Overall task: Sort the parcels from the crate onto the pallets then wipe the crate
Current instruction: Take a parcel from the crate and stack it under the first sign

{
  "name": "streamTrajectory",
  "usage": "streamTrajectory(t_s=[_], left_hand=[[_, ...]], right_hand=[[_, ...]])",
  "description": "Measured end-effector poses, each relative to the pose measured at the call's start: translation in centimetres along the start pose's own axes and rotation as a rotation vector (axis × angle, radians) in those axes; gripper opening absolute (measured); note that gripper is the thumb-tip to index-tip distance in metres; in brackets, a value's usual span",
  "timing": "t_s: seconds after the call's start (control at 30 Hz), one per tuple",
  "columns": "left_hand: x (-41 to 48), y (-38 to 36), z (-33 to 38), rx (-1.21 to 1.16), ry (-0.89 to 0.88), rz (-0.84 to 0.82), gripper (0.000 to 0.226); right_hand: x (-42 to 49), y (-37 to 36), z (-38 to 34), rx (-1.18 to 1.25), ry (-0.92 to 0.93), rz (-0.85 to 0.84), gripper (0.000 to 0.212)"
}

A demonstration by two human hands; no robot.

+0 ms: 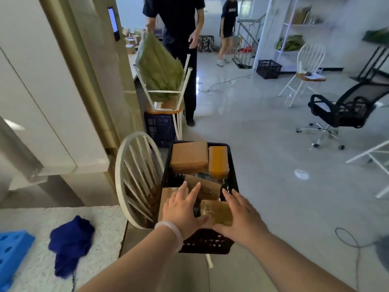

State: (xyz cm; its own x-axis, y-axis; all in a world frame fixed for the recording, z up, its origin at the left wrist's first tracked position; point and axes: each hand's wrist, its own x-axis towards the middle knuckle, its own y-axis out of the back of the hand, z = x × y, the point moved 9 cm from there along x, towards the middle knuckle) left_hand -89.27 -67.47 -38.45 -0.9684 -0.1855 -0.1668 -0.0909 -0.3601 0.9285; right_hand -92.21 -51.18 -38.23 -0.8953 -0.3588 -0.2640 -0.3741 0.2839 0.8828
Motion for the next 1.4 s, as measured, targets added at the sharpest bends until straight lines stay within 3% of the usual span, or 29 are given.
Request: streamTrajectory(t_s=[0.3,0.67,0.87,1.03,1.4], left_hand=[[5.9,-2.6,-1.4,-0.046,-0.041,-0.122,0.090],[14.6,-3.2,0.5,-0.162,0.002,-0.158,0.085],[21.6,-4.6,2.7,-0.230,0.095,-0.205,0.080],[26.6,-7.2,4.0,-0.280,0.206,-0.231,0.077],[30.5,-11.7,4.5,-0.459,0.371,-0.253,0.075]], right_hand=[[4.7,-1.1,1.7,0.048,-0.160,-0.053,0.103],[13.5,-0.4,4.1,0.183,-0.194,-0.109,0.099],[20.6,2.1,6.6,0.302,-0.194,-0.105,0.095],[26.0,1.9,8.6,0.359,-0.197,-0.204,0.093],[33.0,-0.1,11.1,0.624,-0.343,-0.341,0.077]])
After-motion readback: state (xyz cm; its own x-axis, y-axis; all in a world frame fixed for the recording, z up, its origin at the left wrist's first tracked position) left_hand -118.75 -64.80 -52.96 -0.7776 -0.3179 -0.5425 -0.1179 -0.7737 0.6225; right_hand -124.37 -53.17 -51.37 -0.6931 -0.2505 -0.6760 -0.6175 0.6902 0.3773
